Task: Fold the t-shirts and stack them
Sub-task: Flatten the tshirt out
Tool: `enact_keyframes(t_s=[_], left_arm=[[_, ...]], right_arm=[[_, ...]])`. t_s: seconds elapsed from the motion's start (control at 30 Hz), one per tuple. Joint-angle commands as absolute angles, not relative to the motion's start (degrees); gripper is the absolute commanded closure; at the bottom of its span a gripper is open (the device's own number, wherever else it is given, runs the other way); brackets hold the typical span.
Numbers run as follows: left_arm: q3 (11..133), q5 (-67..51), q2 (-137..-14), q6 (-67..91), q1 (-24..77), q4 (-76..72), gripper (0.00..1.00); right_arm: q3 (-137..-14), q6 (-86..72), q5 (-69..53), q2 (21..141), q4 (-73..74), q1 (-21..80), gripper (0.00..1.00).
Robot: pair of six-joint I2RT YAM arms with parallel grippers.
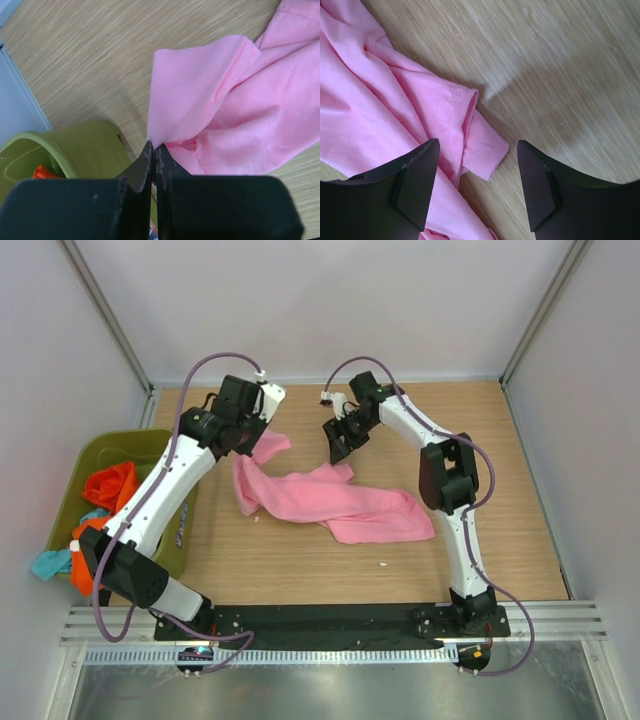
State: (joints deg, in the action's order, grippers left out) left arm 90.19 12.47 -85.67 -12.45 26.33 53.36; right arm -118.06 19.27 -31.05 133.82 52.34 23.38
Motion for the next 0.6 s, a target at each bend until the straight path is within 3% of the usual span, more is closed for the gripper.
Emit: enact_keyframes(t_s=[0.0,0.4,0.57], left_arm=[[90.2,13.2,-85.3,-12.9,25.8,51.3,1.0],[88.9,13.4,-84.3,-12.7,24.7,51.2,1.0],[88.6,13.2,-84.1,-12.7,24.6,51.2,1.0]], right_arm=[[-121.5,18.7,-32.6,135.3,51.8,24.5,0.31],[-123.0,18.7,-33.7,138.5,51.9,28.0,0.33],[-123.7,19.0,-33.5,139.5,51.4,28.6,0.52]])
